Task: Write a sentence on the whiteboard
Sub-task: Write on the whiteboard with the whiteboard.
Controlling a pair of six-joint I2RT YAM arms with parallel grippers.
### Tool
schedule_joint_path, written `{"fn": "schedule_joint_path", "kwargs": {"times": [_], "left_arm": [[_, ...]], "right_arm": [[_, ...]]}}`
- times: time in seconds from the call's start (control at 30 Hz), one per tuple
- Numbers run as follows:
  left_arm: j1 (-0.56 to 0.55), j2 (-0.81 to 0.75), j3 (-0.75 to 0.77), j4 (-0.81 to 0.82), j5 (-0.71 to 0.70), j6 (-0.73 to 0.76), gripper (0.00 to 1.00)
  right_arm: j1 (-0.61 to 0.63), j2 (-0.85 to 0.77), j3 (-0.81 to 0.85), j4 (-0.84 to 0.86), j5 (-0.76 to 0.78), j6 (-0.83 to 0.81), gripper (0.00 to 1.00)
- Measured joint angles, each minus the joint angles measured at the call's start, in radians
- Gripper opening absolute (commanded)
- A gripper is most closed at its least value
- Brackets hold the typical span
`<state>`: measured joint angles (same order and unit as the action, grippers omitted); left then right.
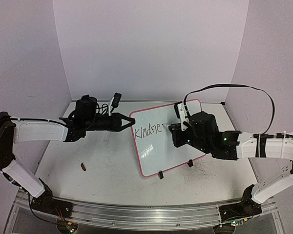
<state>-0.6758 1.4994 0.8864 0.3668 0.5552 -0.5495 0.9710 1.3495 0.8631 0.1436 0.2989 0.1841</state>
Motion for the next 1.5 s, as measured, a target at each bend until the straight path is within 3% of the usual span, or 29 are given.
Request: {"fn": "schedule_joint_path", "kwargs": {"times": [1.5], "left_arm": [[0.0,0.0,0.002,-0.001,0.0,0.0,0.0]], "right_arm": [[0.017,-0.021,-0.041,-0.033,0.02,0.012,0.0]]}}
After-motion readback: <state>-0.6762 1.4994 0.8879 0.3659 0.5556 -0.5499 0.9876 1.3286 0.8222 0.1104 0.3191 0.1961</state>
